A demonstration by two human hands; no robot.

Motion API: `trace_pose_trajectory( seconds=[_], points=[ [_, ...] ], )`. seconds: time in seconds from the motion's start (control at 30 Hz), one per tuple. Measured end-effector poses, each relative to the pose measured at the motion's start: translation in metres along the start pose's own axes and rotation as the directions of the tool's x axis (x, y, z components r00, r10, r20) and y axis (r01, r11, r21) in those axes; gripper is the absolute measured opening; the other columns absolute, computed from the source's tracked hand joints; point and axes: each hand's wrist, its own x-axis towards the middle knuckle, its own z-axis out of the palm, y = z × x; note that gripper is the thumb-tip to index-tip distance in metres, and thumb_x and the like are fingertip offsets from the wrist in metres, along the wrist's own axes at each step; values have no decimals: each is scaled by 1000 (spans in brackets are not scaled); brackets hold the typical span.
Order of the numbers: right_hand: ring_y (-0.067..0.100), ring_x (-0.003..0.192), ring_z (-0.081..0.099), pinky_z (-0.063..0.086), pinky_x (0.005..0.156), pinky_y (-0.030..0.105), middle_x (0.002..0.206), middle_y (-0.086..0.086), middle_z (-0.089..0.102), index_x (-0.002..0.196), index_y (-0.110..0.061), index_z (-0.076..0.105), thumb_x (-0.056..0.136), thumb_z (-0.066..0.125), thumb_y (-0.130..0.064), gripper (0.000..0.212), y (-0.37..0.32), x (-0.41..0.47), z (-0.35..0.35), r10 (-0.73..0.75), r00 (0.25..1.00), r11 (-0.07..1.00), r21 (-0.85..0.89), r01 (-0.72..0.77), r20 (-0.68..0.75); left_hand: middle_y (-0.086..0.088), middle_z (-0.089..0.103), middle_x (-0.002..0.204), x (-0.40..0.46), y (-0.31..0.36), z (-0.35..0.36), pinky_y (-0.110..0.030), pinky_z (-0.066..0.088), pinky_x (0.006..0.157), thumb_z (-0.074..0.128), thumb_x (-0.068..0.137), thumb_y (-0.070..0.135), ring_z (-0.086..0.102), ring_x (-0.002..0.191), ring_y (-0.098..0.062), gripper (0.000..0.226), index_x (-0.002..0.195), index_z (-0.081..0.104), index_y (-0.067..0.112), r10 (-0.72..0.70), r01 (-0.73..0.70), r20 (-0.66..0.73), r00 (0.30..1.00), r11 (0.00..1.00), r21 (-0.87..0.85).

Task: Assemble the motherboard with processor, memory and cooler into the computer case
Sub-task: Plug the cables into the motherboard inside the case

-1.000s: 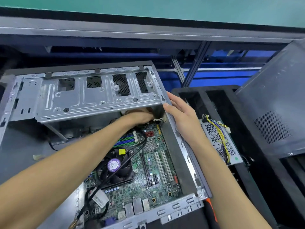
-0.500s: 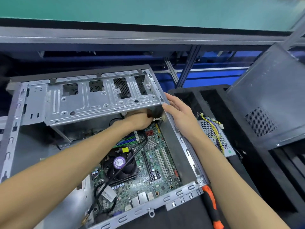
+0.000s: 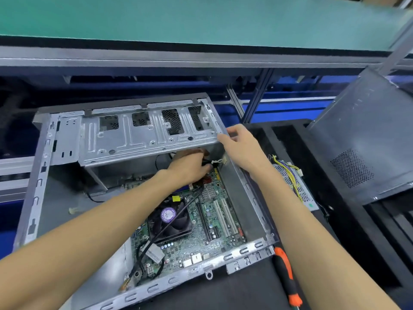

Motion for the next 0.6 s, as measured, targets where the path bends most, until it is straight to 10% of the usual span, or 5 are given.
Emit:
trace_pose_trajectory(
  seconds=[0.3, 0.6],
  points=[
    [24, 75, 56, 36, 60, 36, 94, 5, 61, 111, -19, 39, 105, 39, -41, 22, -6, 15, 19, -79, 996, 981, -182, 69, -50, 2, 72, 99, 18, -1, 13, -24, 34, 60, 65, 87, 43, 52, 72, -15, 23, 105, 68, 29, 217, -213, -151, 964, 976, 41],
    [14, 69, 54, 37, 58, 34, 86, -6, 59, 109, -23, 45, 102, 44, -50, 28, 1, 18, 13, -36, 999, 995, -90, 34, -20, 0, 69, 120, 19, -5, 18, -34, 54, 83, 55, 96, 36, 65, 102, -23, 28, 122, 61, 27, 249, -249, -115, 962, 968, 20]
  ],
)
